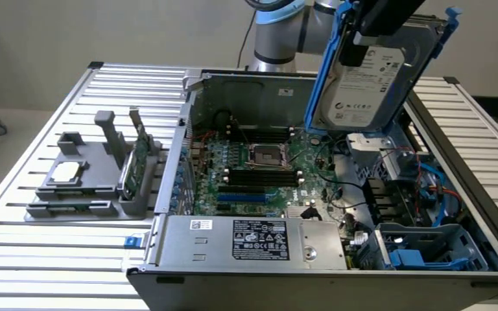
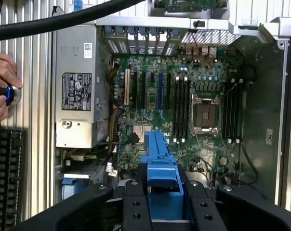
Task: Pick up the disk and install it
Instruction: 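Pick up the disk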
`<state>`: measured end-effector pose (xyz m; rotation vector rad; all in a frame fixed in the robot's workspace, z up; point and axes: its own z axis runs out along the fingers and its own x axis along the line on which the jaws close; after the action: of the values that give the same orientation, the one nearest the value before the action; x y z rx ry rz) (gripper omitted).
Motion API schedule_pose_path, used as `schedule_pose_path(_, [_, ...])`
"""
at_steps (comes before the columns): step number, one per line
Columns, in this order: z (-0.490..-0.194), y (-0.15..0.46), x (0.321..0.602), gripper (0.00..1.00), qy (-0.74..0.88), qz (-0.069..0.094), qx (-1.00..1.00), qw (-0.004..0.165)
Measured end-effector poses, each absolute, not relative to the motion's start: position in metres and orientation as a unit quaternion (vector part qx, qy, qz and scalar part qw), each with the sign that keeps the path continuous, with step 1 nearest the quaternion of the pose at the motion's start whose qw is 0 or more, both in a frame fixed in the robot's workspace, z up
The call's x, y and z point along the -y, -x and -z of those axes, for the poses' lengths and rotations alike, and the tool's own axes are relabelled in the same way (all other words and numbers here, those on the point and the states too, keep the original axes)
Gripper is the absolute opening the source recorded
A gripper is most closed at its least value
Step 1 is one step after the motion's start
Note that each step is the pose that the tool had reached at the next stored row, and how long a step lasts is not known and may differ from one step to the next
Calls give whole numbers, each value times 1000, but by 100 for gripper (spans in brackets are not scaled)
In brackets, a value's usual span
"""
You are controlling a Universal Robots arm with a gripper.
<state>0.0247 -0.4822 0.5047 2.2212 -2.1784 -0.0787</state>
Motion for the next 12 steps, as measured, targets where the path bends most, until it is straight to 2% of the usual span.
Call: schedule_pose_path(12, [-499,-66,509,33,-714,25,700,14])
